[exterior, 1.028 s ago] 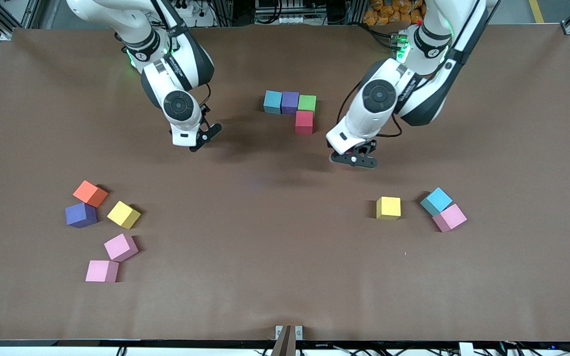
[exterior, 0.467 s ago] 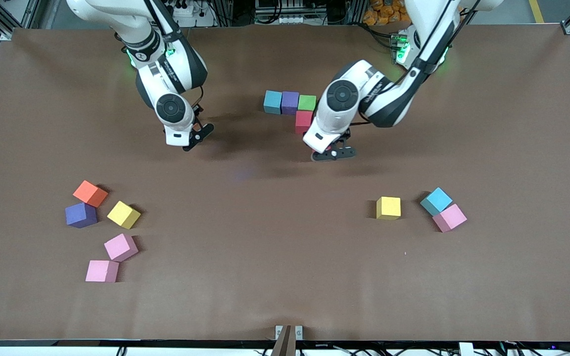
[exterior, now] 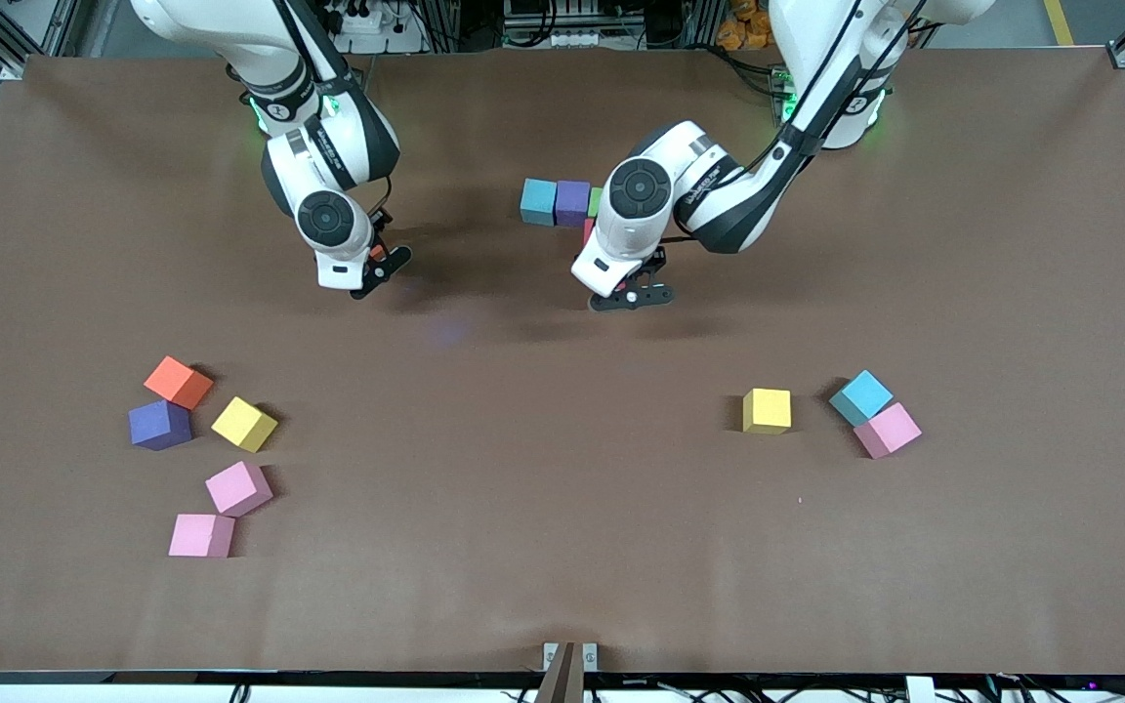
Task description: Form number 2 with 11 blocks
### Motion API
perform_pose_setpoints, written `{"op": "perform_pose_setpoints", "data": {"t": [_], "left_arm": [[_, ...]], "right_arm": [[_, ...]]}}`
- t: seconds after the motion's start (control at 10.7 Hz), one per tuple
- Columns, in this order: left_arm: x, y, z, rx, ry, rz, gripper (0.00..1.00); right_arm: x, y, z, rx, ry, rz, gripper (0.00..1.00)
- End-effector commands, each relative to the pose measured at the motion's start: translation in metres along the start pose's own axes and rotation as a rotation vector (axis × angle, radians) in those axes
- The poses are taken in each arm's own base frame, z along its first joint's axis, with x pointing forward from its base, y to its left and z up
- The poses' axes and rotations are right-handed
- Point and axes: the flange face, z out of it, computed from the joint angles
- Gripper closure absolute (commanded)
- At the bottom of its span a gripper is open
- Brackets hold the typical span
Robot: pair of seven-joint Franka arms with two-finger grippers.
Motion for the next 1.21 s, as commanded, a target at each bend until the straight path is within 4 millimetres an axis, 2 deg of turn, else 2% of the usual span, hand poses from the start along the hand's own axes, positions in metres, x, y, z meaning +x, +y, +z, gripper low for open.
{"op": "perform_pose_setpoints", "data": {"t": [0.0, 0.09, 0.19, 0.47, 0.56, 0.75, 1.12], "left_arm": [[0.000, 0.010, 0.003, -0.003, 0.003, -0.008, 0.53], [-0.002, 0.012, 0.007, 0.005, 0.006, 0.003, 0.53], [-0.002, 0.013, 0.008, 0.000, 0.017, 0.006, 0.53], [-0.005, 0.016, 0.016, 0.026, 0.056, 0.048, 0.53], [-0.006, 0.017, 0.018, 0.029, 0.057, 0.052, 0.53], [-0.009, 0.020, 0.020, 0.021, 0.063, 0.061, 0.53], [-0.018, 0.025, 0.028, 0.029, 0.059, 0.079, 0.53]], "right_arm": [[-0.004, 0.005, 0.004, -0.007, 0.000, -0.009, 0.00], [-0.006, 0.006, 0.005, -0.006, -0.004, -0.006, 0.00], [-0.006, 0.006, 0.006, -0.005, -0.007, 0.002, 0.04], [-0.006, 0.006, 0.006, -0.001, -0.010, 0.008, 0.66], [-0.005, 0.005, 0.006, -0.002, -0.011, 0.007, 0.77], [-0.001, 0.004, -0.002, 0.002, -0.002, 0.022, 0.87], [0.034, -0.011, -0.059, -0.043, 0.096, -0.025, 0.87]]}}
